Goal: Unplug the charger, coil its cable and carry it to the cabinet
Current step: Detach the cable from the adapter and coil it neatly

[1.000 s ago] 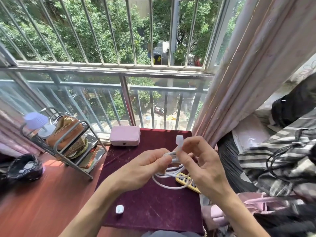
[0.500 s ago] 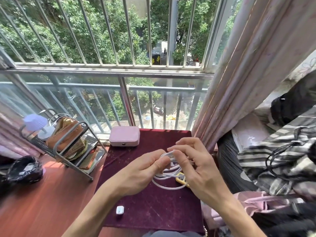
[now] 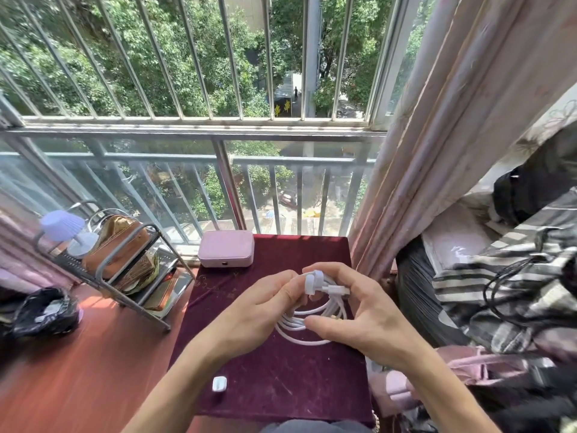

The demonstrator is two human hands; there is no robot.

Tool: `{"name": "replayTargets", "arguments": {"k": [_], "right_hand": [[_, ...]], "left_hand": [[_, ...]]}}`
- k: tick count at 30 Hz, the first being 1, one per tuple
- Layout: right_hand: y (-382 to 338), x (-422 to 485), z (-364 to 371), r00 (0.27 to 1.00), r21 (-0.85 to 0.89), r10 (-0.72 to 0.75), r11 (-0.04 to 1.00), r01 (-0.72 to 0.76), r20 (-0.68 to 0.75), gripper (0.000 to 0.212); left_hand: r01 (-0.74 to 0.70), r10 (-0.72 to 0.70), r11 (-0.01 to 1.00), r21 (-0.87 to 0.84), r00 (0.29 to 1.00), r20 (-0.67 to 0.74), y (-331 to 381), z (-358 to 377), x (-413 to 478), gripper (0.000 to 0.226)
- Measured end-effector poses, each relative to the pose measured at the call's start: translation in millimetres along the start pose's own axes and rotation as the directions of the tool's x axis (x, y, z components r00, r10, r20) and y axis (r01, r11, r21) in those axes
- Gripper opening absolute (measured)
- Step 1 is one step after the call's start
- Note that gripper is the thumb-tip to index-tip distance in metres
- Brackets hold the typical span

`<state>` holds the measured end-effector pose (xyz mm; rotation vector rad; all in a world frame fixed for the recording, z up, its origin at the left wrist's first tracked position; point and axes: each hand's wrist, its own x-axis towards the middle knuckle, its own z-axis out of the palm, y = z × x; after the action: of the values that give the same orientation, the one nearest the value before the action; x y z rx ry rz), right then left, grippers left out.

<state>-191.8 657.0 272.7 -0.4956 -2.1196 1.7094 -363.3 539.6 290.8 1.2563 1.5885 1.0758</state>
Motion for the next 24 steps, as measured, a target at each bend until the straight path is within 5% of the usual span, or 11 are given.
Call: {"name": "replayTargets", "arguments": {"k": [17,24], "right_hand": [[8.3,-4.2,24.6,0.958,0.128,-0.027,0.990,0.066,-0.286,0.050],[11.0,-4.3,23.6,0.923,-0.050,-0.088,0.996,0.075,-0.374,0.022]], "left_hand": [[-0.073,0.019,0.977,-0.198,0.964,-0.266,-15.1,33.9,0.0,0.045],[-0.073,0.027,0.985,-0.158,0.962,-0.273,-16.5,35.5,-0.6,0.037]]}}
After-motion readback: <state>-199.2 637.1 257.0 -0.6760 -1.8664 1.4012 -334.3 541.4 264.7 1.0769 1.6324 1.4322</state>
